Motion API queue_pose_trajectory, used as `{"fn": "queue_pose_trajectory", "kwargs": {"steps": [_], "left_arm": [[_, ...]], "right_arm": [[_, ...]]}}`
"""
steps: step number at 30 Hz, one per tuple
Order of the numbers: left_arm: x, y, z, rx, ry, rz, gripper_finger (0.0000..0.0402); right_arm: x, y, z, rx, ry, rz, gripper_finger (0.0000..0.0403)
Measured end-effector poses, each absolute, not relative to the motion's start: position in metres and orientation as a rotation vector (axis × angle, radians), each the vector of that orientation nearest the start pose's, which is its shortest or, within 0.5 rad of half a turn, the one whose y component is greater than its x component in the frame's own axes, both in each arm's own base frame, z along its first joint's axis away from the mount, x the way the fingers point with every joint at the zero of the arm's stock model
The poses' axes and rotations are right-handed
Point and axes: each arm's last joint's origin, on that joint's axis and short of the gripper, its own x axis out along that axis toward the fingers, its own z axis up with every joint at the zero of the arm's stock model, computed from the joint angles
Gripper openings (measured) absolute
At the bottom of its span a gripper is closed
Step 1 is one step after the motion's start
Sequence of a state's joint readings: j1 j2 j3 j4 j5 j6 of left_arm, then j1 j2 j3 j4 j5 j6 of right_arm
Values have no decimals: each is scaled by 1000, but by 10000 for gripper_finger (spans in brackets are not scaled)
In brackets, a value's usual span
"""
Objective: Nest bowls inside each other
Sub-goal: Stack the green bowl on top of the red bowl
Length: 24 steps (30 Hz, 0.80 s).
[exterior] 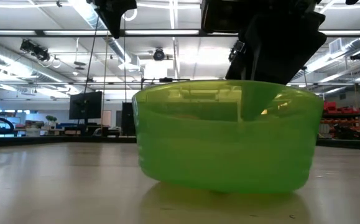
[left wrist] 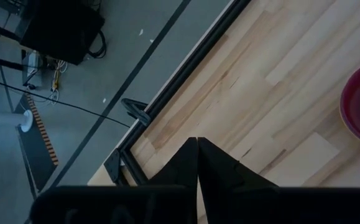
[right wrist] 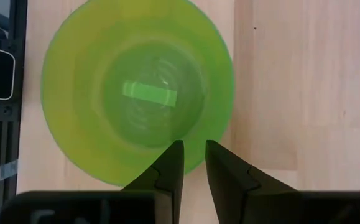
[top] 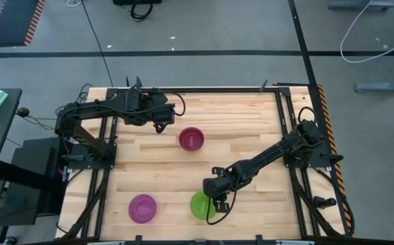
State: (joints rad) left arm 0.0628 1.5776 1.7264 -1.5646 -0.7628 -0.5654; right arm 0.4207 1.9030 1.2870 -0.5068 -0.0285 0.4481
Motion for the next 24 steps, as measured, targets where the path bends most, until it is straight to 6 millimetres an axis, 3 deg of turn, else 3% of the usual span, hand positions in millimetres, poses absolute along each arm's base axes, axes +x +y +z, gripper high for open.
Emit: {"fn": "queue_pose_trajectory", "kwargs": {"steps": [15,24], "left_arm": [[267,37,376,43,1104,1020,28],[267,37,376,43,1104,1020,11]], "right_arm": [[350,152,173,180,1177,130,75],[346,150,165,182,1192,120,75]]}}
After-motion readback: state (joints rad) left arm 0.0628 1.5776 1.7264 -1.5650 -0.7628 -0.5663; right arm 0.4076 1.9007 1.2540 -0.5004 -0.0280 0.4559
